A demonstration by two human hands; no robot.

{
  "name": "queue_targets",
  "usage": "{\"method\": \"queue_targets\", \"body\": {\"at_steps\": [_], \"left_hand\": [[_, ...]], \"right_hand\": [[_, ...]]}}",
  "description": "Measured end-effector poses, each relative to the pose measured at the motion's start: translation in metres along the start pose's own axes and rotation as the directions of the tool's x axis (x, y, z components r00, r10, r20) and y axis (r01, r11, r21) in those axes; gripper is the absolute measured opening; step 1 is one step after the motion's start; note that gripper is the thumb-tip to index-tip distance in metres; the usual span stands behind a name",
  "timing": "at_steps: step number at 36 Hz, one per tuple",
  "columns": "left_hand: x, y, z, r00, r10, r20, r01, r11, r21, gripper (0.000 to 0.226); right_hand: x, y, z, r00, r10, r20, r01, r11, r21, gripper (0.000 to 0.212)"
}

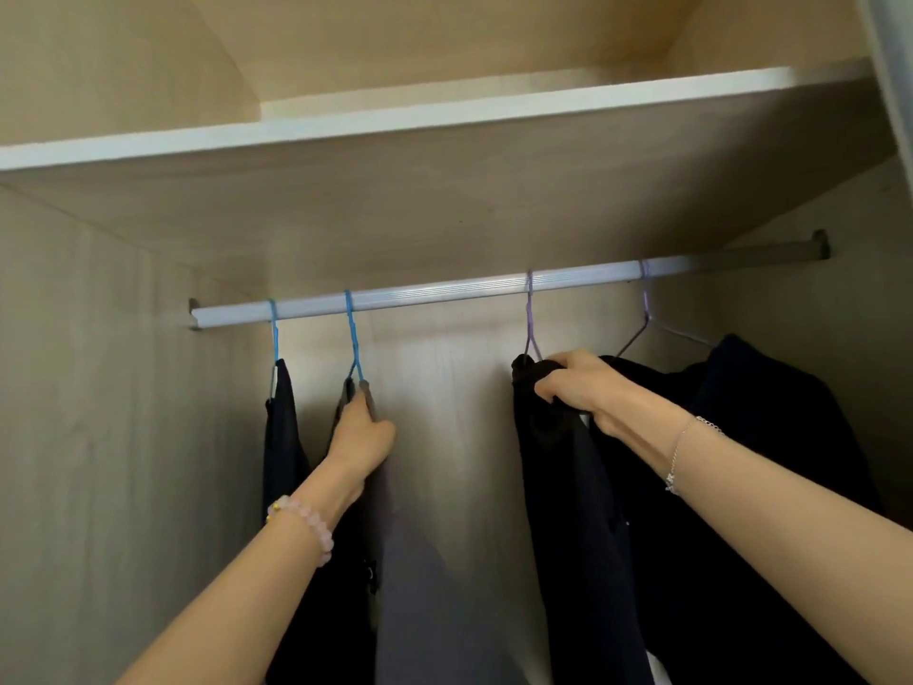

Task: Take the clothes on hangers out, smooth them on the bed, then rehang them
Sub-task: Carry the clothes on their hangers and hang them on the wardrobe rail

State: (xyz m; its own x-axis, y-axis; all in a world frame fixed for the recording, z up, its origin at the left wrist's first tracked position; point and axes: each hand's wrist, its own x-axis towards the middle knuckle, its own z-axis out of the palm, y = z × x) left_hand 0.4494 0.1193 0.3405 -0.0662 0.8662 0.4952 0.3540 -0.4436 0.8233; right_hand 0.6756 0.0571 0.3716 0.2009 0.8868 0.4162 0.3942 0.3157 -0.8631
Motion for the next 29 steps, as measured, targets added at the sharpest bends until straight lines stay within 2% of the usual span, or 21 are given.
{"method": "queue_targets", "body": {"at_steps": [7, 10, 20, 23, 29], "left_hand": [[0.005, -0.011, -0.011, 0.998, 0.018, 0.052, -0.018, 1.000, -0.017, 0.073], [0.005, -0.008, -0.012, 0.996, 0.022, 0.090, -0.020, 1.000, -0.020, 0.071], [0.004, -0.004, -0.020, 0.979, 0.022, 0.202, -0.018, 1.000, -0.021, 0.081], [0.002, -0.002, -0.020, 0.977, 0.016, 0.215, -0.017, 1.000, 0.004, 0.081], [-0.006, 0.005, -0.013, 0.974, 0.026, 0.223, -0.031, 0.999, 0.019, 0.077]], "right_hand": [[0.000, -0.004, 0.024, 0.998, -0.028, 0.048, 0.027, 0.999, 0.022, 0.029], [-0.005, -0.006, 0.036, 0.997, -0.062, 0.055, 0.061, 0.998, 0.027, 0.021], [0.002, -0.001, 0.041, 0.999, -0.041, -0.020, 0.041, 0.999, -0.024, 0.025], [0.003, 0.002, 0.033, 0.999, -0.040, -0.023, 0.039, 0.999, -0.010, 0.023], [0.008, 0.004, 0.023, 0.997, -0.051, -0.060, 0.045, 0.993, -0.106, 0.021]]}}
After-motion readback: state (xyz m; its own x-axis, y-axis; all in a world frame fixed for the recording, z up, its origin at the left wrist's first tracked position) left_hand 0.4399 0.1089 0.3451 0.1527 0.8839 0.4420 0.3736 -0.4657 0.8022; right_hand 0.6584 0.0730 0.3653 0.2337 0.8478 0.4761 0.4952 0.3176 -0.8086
